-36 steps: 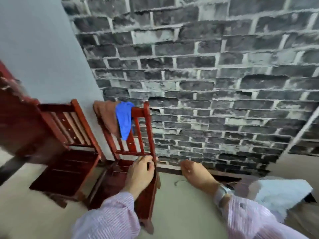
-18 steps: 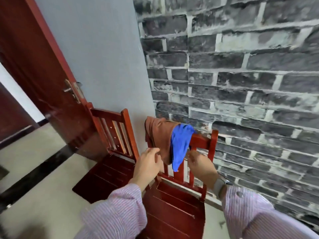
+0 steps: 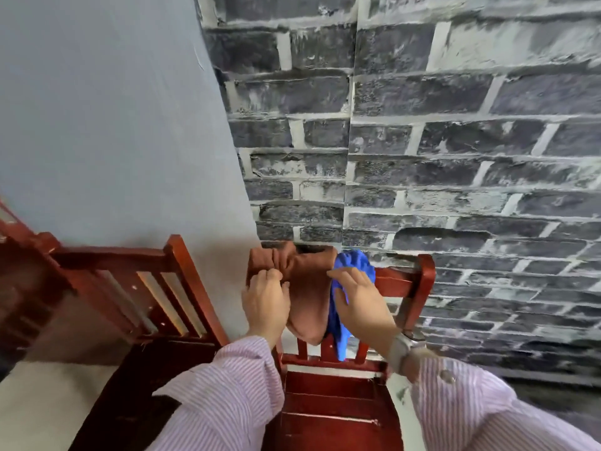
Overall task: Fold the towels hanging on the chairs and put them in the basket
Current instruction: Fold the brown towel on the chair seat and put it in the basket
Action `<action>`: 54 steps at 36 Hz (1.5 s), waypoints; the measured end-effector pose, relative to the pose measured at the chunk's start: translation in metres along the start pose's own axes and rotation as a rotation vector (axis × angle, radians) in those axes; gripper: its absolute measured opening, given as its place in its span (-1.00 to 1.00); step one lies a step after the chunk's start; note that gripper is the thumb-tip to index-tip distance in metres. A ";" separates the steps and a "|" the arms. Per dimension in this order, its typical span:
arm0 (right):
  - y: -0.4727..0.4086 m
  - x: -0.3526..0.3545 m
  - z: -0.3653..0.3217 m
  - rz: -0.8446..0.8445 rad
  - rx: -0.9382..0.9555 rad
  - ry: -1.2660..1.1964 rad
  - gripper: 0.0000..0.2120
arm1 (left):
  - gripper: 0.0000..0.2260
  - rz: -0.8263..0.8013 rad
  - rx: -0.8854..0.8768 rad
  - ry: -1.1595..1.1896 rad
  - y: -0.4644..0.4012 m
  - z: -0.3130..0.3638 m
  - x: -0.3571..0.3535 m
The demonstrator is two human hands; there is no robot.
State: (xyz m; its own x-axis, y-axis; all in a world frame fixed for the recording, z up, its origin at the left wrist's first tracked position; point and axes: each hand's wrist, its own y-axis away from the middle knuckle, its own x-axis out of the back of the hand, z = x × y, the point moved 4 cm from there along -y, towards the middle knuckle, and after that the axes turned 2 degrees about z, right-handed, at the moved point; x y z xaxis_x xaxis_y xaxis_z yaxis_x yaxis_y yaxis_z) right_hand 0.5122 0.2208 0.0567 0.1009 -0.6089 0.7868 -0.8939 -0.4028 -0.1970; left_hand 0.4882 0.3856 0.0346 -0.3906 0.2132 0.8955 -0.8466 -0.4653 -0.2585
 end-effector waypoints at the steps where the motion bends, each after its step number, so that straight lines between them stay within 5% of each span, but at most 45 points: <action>1: 0.002 -0.001 -0.001 0.011 -0.020 -0.008 -0.56 | -0.84 0.014 -0.052 0.001 -0.004 -0.001 -0.002; 4: 0.008 -0.001 -0.004 0.025 -0.111 -0.032 -0.64 | -0.88 -0.008 -0.123 0.130 -0.019 -0.009 0.000; 7: 0.009 0.004 -0.011 0.074 -0.146 -0.091 -0.65 | -0.90 -0.096 -0.086 0.511 -0.044 -0.004 0.018; 11: -0.004 0.029 -0.044 0.050 -0.148 -0.281 -0.28 | -0.96 -0.049 -0.064 0.869 -0.077 0.034 0.092; 15: -0.025 0.072 -0.090 0.152 -0.051 -0.478 -0.02 | -0.88 0.004 -0.297 1.058 -0.079 0.087 0.184; 18: -0.035 0.114 -0.117 0.300 0.008 -0.541 -0.28 | -0.82 0.033 -0.435 1.224 -0.065 0.118 0.242; 21: -0.029 0.160 -0.133 0.494 0.066 -0.466 -0.91 | -0.81 0.171 -0.580 1.201 -0.055 0.137 0.285; 22: -0.024 0.174 -0.137 0.537 0.071 -0.472 -0.93 | -0.82 0.221 -0.608 1.154 -0.053 0.141 0.293; 25: -0.002 0.207 -0.140 0.594 0.060 -0.706 -0.79 | -0.93 0.215 -0.640 1.085 -0.042 0.146 0.305; 31: 0.037 0.255 -0.160 0.571 0.000 -1.045 -0.91 | -0.37 -0.219 -0.657 0.946 -0.001 0.137 0.268; 36: 0.067 0.263 -0.147 0.652 -0.001 -0.705 -0.90 | -0.84 -0.237 -0.640 0.925 0.037 0.140 0.251; 44: 0.149 0.210 -0.086 0.349 -0.276 -0.946 -0.74 | -0.93 -0.262 -0.514 0.924 0.081 0.162 0.226; 47: 0.177 0.198 -0.079 0.272 -0.262 -0.849 -0.71 | -0.92 -0.327 -0.400 1.012 0.100 0.171 0.216; 50: 0.190 0.201 -0.073 0.413 -0.236 -0.704 -0.89 | -0.96 -0.378 -0.415 1.029 0.120 0.182 0.212; 54: 0.201 0.217 -0.061 0.621 -0.232 -0.719 -0.91 | -0.72 -0.526 -0.511 1.001 0.144 0.190 0.206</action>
State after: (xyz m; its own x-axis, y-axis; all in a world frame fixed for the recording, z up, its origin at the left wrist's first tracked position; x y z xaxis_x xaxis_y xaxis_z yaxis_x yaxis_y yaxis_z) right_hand 0.3278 0.0489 0.2237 -0.2437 -0.9696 0.0224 -0.9339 0.2284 -0.2750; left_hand 0.3546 0.1993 0.2508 0.1248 0.9388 0.3210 -0.9399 0.2155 -0.2647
